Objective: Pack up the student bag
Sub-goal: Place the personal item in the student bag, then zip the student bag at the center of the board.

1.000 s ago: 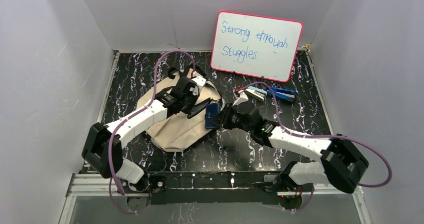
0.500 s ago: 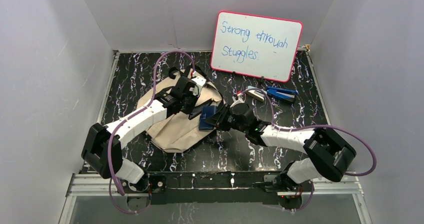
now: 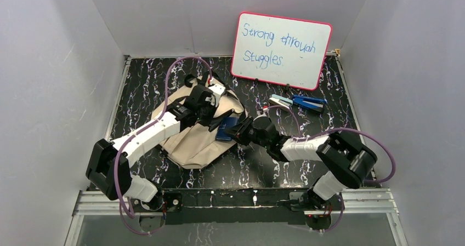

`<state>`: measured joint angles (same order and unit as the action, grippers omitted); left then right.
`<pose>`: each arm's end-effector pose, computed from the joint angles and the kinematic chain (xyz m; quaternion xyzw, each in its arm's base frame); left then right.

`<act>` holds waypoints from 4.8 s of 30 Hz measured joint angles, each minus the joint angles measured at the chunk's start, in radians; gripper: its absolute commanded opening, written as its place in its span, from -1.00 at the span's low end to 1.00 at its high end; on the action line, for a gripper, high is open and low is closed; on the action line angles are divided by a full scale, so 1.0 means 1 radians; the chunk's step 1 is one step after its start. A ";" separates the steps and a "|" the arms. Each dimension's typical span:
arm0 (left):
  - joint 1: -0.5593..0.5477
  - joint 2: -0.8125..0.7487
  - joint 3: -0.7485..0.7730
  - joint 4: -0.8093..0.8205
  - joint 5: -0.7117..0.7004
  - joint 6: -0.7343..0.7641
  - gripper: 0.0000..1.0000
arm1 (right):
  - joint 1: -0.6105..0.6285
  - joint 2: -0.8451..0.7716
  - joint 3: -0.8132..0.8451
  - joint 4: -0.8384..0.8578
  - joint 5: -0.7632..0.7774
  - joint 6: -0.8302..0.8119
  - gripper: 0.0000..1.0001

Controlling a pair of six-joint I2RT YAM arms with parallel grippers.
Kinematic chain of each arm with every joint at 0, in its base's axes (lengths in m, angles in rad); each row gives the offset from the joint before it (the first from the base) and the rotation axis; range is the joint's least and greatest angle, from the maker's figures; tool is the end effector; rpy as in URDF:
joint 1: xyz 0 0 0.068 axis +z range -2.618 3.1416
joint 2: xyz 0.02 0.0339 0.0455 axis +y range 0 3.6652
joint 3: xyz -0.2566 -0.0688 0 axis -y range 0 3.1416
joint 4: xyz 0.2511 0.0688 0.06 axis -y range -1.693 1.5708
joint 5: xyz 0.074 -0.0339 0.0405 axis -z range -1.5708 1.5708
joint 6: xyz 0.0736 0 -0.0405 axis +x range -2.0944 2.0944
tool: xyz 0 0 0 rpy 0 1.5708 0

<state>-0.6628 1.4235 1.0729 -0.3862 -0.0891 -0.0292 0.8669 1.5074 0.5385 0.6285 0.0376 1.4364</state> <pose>0.2782 -0.2089 0.2384 0.2674 0.8736 -0.0989 0.3944 0.2186 0.2532 0.1473 0.2398 0.7806 0.5208 0.2489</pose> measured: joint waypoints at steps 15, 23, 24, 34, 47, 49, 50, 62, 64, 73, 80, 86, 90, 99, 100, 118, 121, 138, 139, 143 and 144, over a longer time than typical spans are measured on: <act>0.006 -0.014 -0.017 0.019 0.041 0.007 -1.00 | -0.069 0.130 -0.005 0.333 -0.091 -0.035 -1.00; 0.006 -0.023 -0.018 0.020 0.050 0.010 -1.00 | -0.080 0.132 -0.005 0.375 -0.115 -0.081 -1.00; 0.006 -0.023 -0.018 0.020 0.050 0.010 -1.00 | -0.080 0.132 -0.005 0.375 -0.116 -0.086 -1.00; 0.006 -0.023 -0.018 0.024 0.072 0.008 -1.00 | -0.114 0.248 0.050 0.424 -0.149 -0.118 -1.00; 0.008 -0.047 -0.018 0.012 0.071 0.010 -1.00 | -0.129 0.364 0.148 0.507 -0.213 -0.147 -1.00; 0.012 -0.056 -0.018 0.010 0.075 0.007 -1.00 | -0.132 0.397 0.175 0.532 -0.237 -0.158 -1.00; 0.014 -0.060 -0.018 0.010 0.077 0.006 -1.00 | -0.134 0.420 0.190 0.549 -0.252 -0.159 -1.00; 0.018 -0.062 -0.018 -0.023 0.097 0.011 -1.00 | -0.137 0.585 0.344 0.632 -0.439 -0.163 -1.00; 0.018 -0.062 -0.018 -0.027 0.095 0.010 -1.00 | -0.136 0.584 0.344 0.624 -0.451 -0.173 -1.00; 0.005 -0.062 -0.020 -0.042 0.084 0.000 -1.00 | -0.131 0.484 0.327 0.446 -0.486 -0.271 -1.00; -0.003 -0.062 -0.033 -0.044 0.090 -0.009 -1.00 | -0.127 0.468 0.335 0.372 -0.546 -0.297 -1.00; -0.003 -0.062 -0.033 -0.045 0.090 -0.009 -1.00 | -0.115 0.533 0.404 0.373 -0.567 -0.284 -0.92; 0.000 -0.062 -0.033 -0.043 0.090 -0.009 -1.00 | -0.111 0.566 0.449 0.364 -0.566 -0.286 -0.75; 0.005 -0.063 -0.033 -0.039 0.087 -0.016 -1.00 | -0.107 0.562 0.460 0.315 -0.541 -0.334 0.10; 0.005 -0.067 -0.033 -0.039 0.086 -0.019 -1.00 | -0.108 0.548 0.450 0.308 -0.533 -0.344 0.19; -0.002 -0.084 -0.064 -0.014 0.085 -0.050 -1.00 | -0.103 0.258 0.361 -0.110 -0.372 -0.582 0.25; -0.002 -0.076 -0.064 -0.010 0.087 -0.051 -1.00 | -0.099 0.245 0.360 -0.143 -0.356 -0.610 0.12; -0.002 -0.069 -0.100 0.056 0.172 -0.096 -0.25 | -0.092 0.087 0.346 -0.312 -0.159 -0.742 -0.22; -0.003 -0.069 -0.107 0.068 0.190 -0.107 -0.13 | -0.093 0.054 0.346 -0.335 -0.128 -0.758 -0.22; -0.006 -0.069 -0.121 0.108 0.235 -0.148 0.08 | -0.099 -0.032 0.346 -0.385 -0.038 -0.814 -0.21; -0.004 -0.069 -0.121 0.115 0.241 -0.154 0.10 | -0.102 -0.042 0.346 -0.398 -0.024 -0.825 -0.22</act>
<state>-0.6670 1.3540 0.9524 -0.2714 0.1520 -0.1829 0.7650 1.4658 0.8845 0.2302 0.0139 0.6113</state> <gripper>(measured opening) 0.519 0.392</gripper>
